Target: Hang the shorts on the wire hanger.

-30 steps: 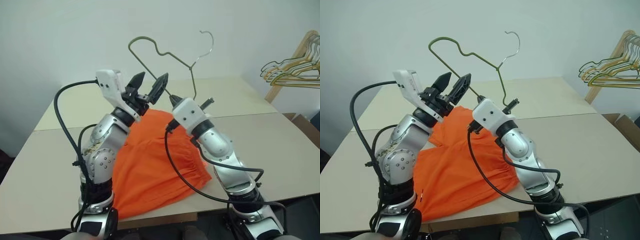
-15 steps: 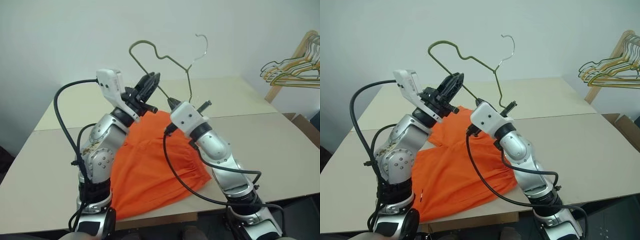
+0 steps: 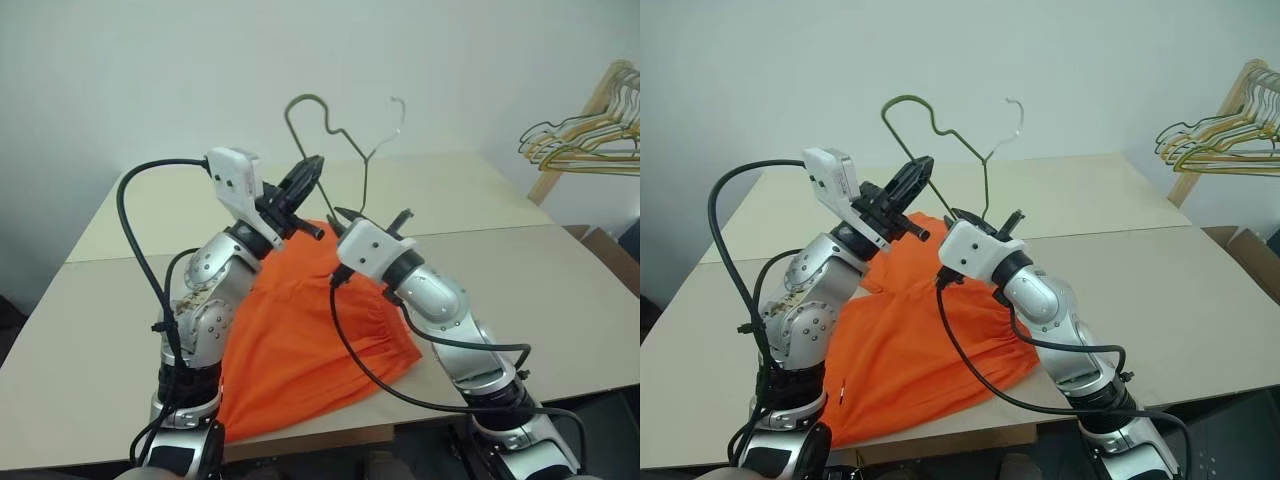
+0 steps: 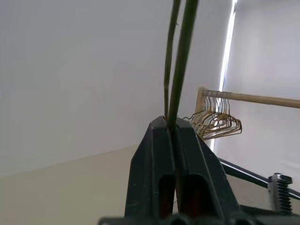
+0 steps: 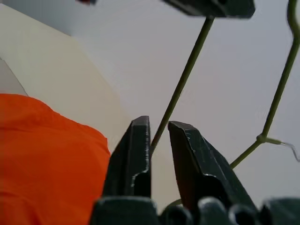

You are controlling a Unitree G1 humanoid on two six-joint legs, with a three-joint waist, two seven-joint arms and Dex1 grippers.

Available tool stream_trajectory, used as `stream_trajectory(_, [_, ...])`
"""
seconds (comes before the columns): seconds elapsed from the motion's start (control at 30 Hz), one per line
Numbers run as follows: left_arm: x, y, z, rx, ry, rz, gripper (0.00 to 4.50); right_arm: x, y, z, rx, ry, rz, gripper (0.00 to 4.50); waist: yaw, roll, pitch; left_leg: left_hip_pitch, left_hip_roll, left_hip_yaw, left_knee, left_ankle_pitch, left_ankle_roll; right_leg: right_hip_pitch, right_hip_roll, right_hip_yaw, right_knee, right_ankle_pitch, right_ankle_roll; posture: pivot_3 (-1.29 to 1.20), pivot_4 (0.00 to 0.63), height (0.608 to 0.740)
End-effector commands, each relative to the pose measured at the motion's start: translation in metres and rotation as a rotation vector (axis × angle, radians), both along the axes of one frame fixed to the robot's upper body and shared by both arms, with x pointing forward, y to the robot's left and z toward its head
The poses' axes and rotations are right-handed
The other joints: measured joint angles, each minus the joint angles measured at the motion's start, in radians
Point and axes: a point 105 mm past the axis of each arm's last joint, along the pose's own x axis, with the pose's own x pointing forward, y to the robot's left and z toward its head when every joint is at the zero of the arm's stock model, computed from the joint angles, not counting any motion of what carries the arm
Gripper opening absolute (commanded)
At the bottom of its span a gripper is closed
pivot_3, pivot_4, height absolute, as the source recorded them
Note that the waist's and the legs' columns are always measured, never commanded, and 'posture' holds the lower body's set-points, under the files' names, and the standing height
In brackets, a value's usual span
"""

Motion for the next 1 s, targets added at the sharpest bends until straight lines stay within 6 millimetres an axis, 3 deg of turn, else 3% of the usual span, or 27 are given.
stream_trajectory(0.03, [0.0,0.018,0.01,0.023,-0.078,0.066,0.0,-0.013,-0.002,0.022,0.08,0.002,0.108,2.19,-0.002,0.0,0.0,0.0,0.0,0.0,0.0,0.0,0.0,0.0,0.0,0.0,0.0,0.0,0.0,-0.02,0.0,0.74])
stream_trajectory(0.1, [-0.001,0.028,0.012,0.045,-0.093,0.085,0.0,-0.019,-0.007,0.02,0.119,0.096,0.175,2.87,-0.001,0.0,0.0,0.0,0.0,0.0,0.0,0.0,0.0,0.0,0.0,0.0,0.0,0.0,0.0,-0.02,0.0,0.74])
stream_trajectory(0.23, [-0.02,0.05,0.026,0.03,-0.12,-0.014,0.0,-0.025,-0.031,0.017,0.316,0.41,0.303,2.87,0.005,-0.001,0.0,-0.001,0.001,-0.001,0.0,0.0,0.0,0.0,0.0,-0.001,0.001,0.0,0.0,0.0,0.0,0.74])
stream_trajectory(0.33, [-0.048,0.066,0.041,-0.04,-0.128,-0.225,0.0,-0.042,-0.053,0.012,0.369,0.664,0.518,2.87,0.005,-0.001,0.001,-0.001,0.002,-0.002,0.0,-0.001,0.002,0.0,0.0,-0.001,0.001,0.0,0.0,-0.01,0.0,0.74])
stream_trajectory(0.4, [-0.069,0.07,0.048,-0.042,-0.133,-0.378,0.0,-0.049,-0.063,0.006,0.345,0.834,0.612,2.87,0.005,-0.001,0.001,0.0,0.002,-0.003,0.0,-0.002,0.003,0.0,0.0,-0.001,0.001,0.0,0.0,-0.02,0.0,0.74])
stream_trajectory(0.5, [-0.081,0.074,0.048,-0.018,-0.118,-0.478,0.0,-0.058,-0.068,-0.007,0.245,0.995,0.684,2.87,0.005,-0.001,0.001,0.001,0.002,-0.004,0.0,-0.003,0.004,0.001,0.0,0.0,0.0,0.0,0.0,-0.01,0.0,0.74])
stream_trajectory(0.63, [-0.091,0.072,0.047,-0.044,-0.107,-0.582,0.0,-0.061,-0.069,-0.023,0.188,1.124,0.761,2.87,0.006,-0.002,0.002,0.009,0.001,-0.002,0.0,-0.003,0.006,0.01,0.0,0.0,-0.002,-0.001,0.0,-0.02,0.0,0.74])
stream_trajectory(0.77, [-0.096,0.065,0.043,-0.094,-0.099,-0.622,0.0,-0.055,-0.064,-0.033,0.148,1.137,0.768,2.87,0.006,-0.003,0.002,0.011,0.001,-0.001,0.0,-0.003,0.005,0.012,0.0,0.002,-0.002,-0.001,0.0,-0.01,0.0,0.74])
stream_trajectory(1.0, [-0.104,0.06,0.041,-0.154,-0.097,-0.638,0.0,-0.055,-0.058,-0.023,0.124,1.105,0.855,2.87,0.01,-0.004,0.003,0.009,0.001,-0.001,0.0,-0.003,0.003,0.011,0.0,0.001,-0.002,-0.001,0.0,0.01,0.0,0.74])
